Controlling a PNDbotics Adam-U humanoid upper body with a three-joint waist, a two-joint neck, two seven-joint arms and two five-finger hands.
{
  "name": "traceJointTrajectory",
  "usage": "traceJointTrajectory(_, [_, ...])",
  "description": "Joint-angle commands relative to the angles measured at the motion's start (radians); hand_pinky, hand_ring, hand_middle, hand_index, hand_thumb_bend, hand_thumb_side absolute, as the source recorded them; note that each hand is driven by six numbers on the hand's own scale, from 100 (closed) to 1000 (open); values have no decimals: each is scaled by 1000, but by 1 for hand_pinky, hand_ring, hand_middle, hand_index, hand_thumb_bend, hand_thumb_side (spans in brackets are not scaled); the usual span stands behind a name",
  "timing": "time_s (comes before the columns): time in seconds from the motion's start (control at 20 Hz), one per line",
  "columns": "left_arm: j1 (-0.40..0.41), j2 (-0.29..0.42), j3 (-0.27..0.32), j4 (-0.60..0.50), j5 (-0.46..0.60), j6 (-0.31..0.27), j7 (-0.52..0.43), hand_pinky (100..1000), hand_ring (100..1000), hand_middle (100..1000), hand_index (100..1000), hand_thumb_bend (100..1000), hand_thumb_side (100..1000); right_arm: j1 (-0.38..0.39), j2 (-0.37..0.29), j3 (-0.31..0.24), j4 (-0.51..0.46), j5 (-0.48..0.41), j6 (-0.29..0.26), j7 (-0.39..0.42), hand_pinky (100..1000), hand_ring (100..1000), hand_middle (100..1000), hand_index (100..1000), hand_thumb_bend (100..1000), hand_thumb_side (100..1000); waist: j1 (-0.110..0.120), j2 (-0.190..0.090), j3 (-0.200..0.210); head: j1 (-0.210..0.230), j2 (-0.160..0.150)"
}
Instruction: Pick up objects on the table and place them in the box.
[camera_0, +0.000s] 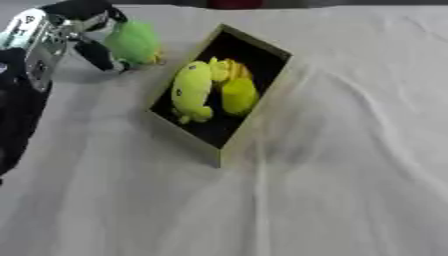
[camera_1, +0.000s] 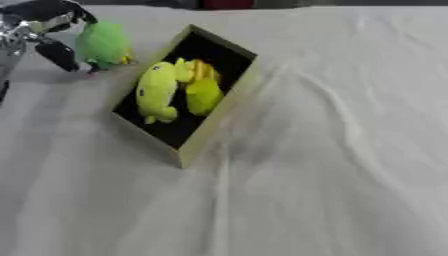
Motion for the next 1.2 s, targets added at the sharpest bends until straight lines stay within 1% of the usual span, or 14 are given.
traceJointTrajectory(0.05, [-25, 7, 15, 9, 11, -2, 8, 856, 846, 818, 893, 377, 231, -7, -15, -8, -15, 9, 0, 1, 920, 944, 583, 782, 100, 455, -2, -19, -4, 7, -17])
traceJointTrajectory(0.15, [-26, 4, 17, 15, 13, -2, 14, 852, 841, 815, 903, 408, 241, -5, -12, -9, -15, 11, 2, 1, 921, 945, 581, 782, 100, 457, -1, -17, -6, 8, -19])
traceJointTrajectory(0.25, [-27, 0, 19, 24, 1, 3, 25, 850, 838, 809, 903, 412, 235, -6, -10, -8, -15, 12, 4, 2, 921, 945, 581, 782, 100, 457, -1, -15, -9, 11, -23])
traceJointTrajectory(0.35, [-26, -4, 18, 33, -27, 9, 37, 842, 827, 790, 891, 391, 215, -7, -8, -8, -15, 13, 4, 4, 922, 945, 581, 782, 100, 458, -1, -13, -13, 14, -28])
traceJointTrajectory(0.4, [-26, -6, 20, 36, -39, 11, 44, 823, 799, 758, 865, 331, 198, -6, -7, -8, -15, 13, 4, 5, 922, 946, 581, 782, 100, 458, -1, -12, -15, 15, -29])
traceJointTrajectory(0.45, [-24, -8, 22, 38, -48, 11, 53, 820, 794, 753, 861, 322, 197, -4, -6, -9, -15, 13, 4, 4, 922, 946, 581, 782, 100, 458, 0, -12, -17, 15, -28])
traceJointTrajectory(0.5, [-24, -8, 23, 39, -56, 13, 65, 794, 754, 706, 822, 259, 186, -3, -6, -11, -15, 14, 4, 3, 923, 946, 580, 782, 100, 458, 0, -12, -18, 14, -27])
traceJointTrajectory(0.55, [-23, -9, 23, 37, -65, 16, 83, 777, 728, 675, 799, 233, 183, 0, -5, -12, -15, 14, 4, 3, 923, 946, 580, 783, 100, 459, 0, -12, -19, 14, -26])
traceJointTrajectory(0.6, [-23, -9, 24, 35, -75, 20, 104, 748, 686, 632, 768, 234, 215, 2, -5, -12, -15, 15, 4, 3, 924, 947, 579, 782, 100, 461, 1, -12, -19, 14, -25])
traceJointTrajectory(0.7, [-23, -9, 21, 30, -104, 32, 157, 719, 642, 585, 723, 228, 194, 4, -3, -12, -15, 14, 7, 4, 925, 947, 578, 783, 100, 461, 2, -13, -19, 14, -23])
traceJointTrajectory(0.8, [-22, -10, 19, 26, -139, 46, 218, 678, 591, 518, 656, 219, 166, 5, -2, -12, -15, 11, 10, 5, 925, 947, 578, 784, 100, 460, 4, -15, -20, 14, -19])
traceJointTrajectory(0.9, [-22, -11, 19, 22, -168, 56, 277, 637, 542, 463, 589, 218, 117, 7, -2, -13, -15, 8, 11, 5, 925, 947, 578, 784, 100, 459, 5, -19, -22, 13, -15])
traceJointTrajectory(1.05, [-21, -9, 17, 11, -194, 62, 351, 615, 518, 435, 559, 205, 105, 10, -4, -14, -15, 3, 11, 5, 924, 946, 578, 784, 100, 457, 6, -27, -22, 5, -1])
traceJointTrajectory(1.2, [-22, 3, 5, -20, -191, 48, 372, 622, 521, 439, 564, 214, 100, 16, -8, -16, -15, 1, 9, 4, 922, 944, 578, 784, 100, 454, 8, -35, -18, -3, 15])
